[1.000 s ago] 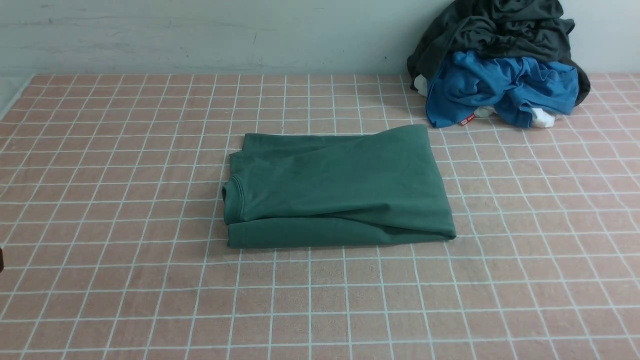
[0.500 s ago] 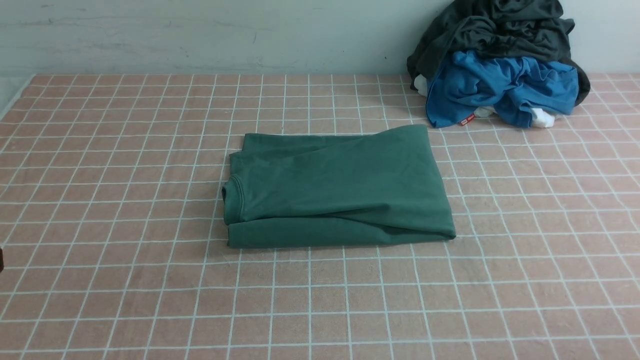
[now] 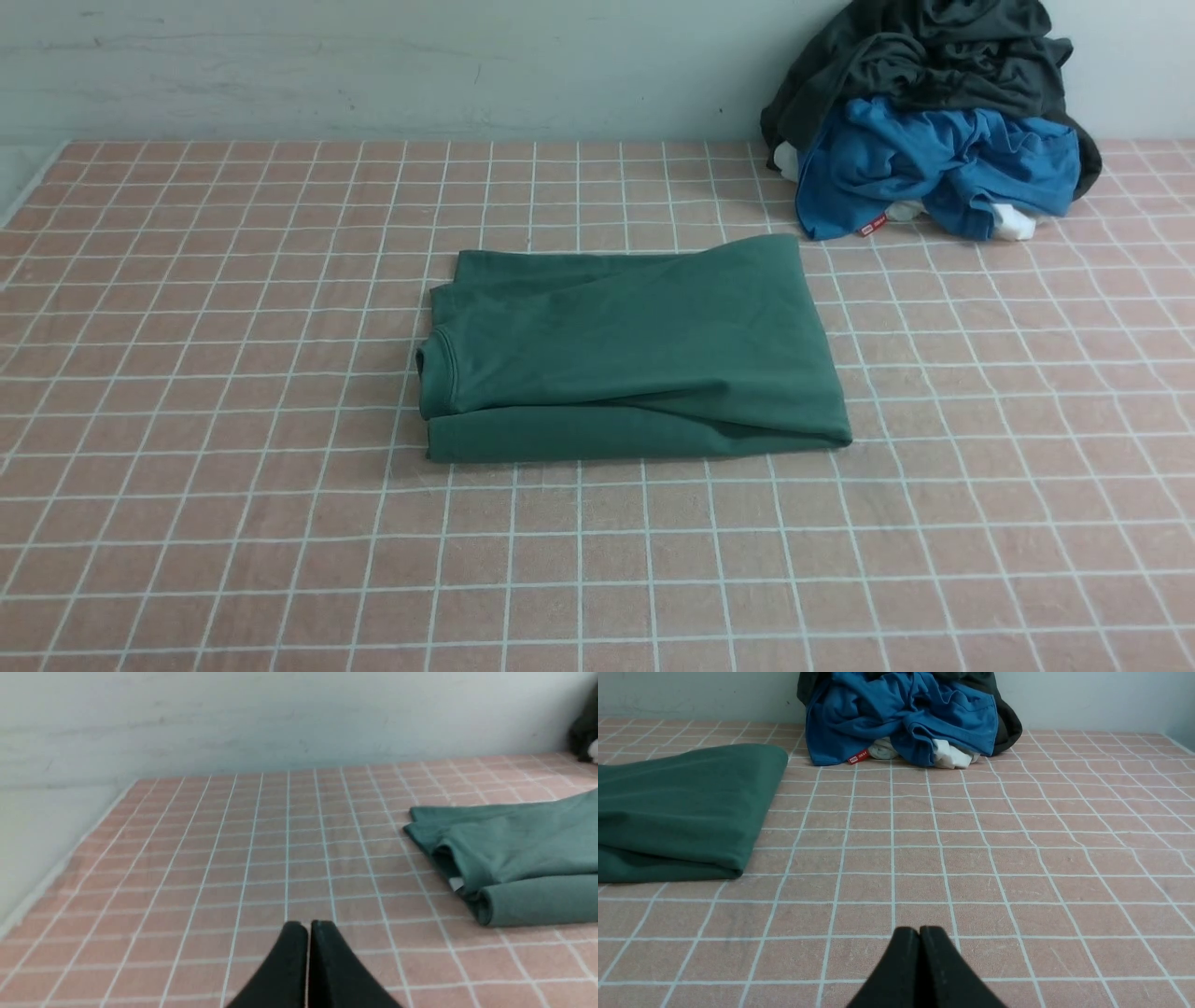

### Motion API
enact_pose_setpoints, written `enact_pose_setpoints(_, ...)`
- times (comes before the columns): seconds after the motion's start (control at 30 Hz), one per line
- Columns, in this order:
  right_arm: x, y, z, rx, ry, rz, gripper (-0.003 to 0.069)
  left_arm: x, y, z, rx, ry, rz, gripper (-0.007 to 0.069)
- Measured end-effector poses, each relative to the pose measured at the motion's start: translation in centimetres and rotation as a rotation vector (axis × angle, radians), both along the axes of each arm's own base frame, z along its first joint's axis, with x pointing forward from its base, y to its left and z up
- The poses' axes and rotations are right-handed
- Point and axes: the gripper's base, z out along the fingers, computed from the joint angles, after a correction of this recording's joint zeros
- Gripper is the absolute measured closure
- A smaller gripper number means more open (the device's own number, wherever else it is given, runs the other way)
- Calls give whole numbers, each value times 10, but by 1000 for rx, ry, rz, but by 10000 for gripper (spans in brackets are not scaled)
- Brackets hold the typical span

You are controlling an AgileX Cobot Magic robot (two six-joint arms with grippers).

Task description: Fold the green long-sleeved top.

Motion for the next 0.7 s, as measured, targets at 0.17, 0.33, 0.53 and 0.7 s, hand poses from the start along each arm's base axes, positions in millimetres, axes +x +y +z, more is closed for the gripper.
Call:
enact_pose_setpoints(0.17, 0, 0, 0, 0, 0, 0, 673, 3, 3, -29, -10, 76, 49, 627)
enact_pose_setpoints(0.33, 0, 0, 0, 0, 0, 0, 673, 2, 3, -32, 14, 134, 44, 627)
enact_pose_setpoints(0.53, 0, 0, 0, 0, 0, 0, 673, 2, 0, -32, 43, 138, -20, 627)
enact_pose_setpoints(0.7, 0, 0, 0, 0, 0, 0, 673, 2, -4, -32, 55, 137, -90, 627)
